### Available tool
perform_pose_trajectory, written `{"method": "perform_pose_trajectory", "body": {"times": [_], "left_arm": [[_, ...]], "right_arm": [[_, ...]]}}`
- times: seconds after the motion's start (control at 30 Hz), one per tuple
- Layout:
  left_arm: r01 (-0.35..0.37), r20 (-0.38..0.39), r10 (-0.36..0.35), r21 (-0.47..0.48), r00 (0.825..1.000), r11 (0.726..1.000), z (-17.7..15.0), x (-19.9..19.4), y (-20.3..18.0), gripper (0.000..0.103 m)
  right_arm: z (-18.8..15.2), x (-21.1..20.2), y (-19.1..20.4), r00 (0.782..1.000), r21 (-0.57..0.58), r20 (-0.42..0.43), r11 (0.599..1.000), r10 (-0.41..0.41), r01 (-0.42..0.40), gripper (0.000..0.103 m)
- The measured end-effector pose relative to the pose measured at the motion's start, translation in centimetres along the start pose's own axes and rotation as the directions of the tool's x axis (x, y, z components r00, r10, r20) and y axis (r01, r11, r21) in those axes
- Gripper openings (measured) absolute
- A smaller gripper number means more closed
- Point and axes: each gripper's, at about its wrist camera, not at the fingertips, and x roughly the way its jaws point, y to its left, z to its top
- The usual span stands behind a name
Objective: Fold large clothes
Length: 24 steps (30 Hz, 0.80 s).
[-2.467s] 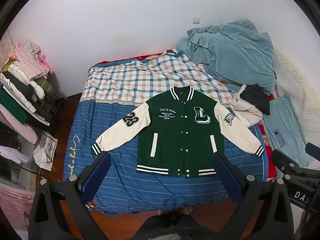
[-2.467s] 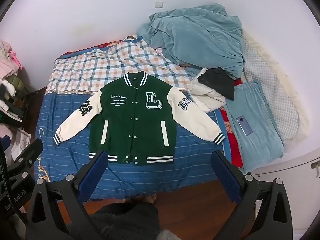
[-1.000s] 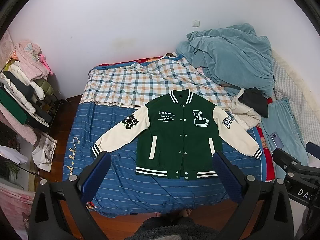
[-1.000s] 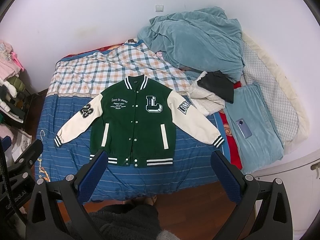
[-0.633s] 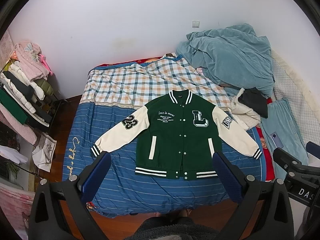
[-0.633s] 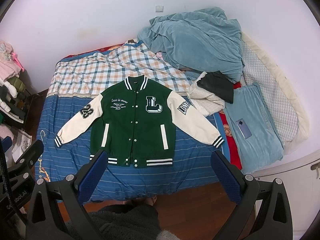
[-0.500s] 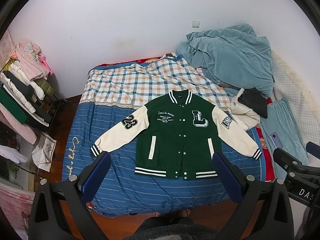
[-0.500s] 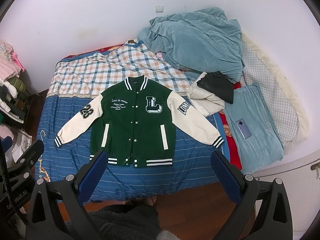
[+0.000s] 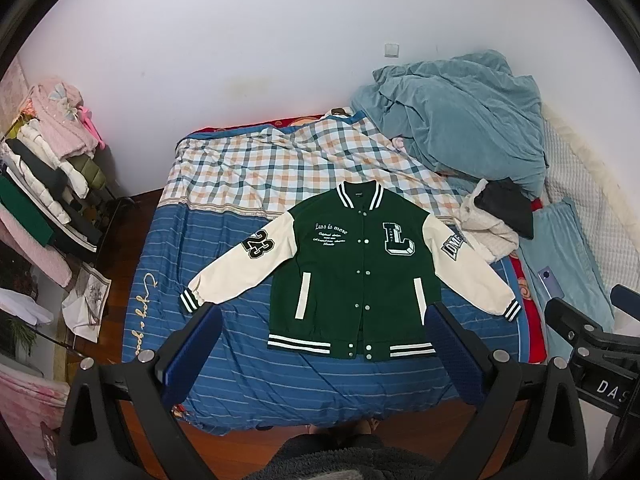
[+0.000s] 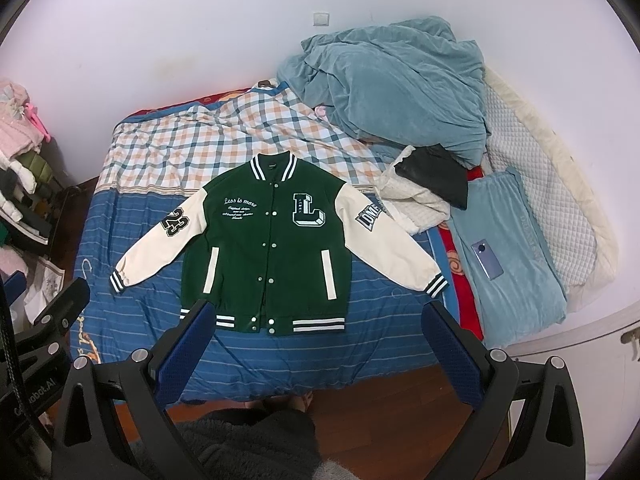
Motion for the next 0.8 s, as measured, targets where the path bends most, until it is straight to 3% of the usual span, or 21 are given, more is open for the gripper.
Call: {"method": "perform_pose_trajectory", "body": {"times": [0.57,0.7,0.8], "left_arm": [[0.002,0.005,-0.002,-0.001,1.000,1.000,1.4,0.1,-0.9,0.103],[-0.025,0.032,0.025,-0.001,0.999,1.000,2.6,3.0,-0.7,0.103],[-0.071,0.041,0.070,0.005,0.997,0.997,2.3,7.8,0.1,0.103]], "right_arm": [[1.1,-0.5,1.0,1.000,0.014,-0.011,1.000,0.000,0.000,0.103],[1.0,1.2,1.5,1.000,0.077,0.007,0.997,0.025,-0.025,0.103],[0.6,4.7,0.4,0.997,0.174,0.025,0.982,0.073,-0.076,0.103]]}}
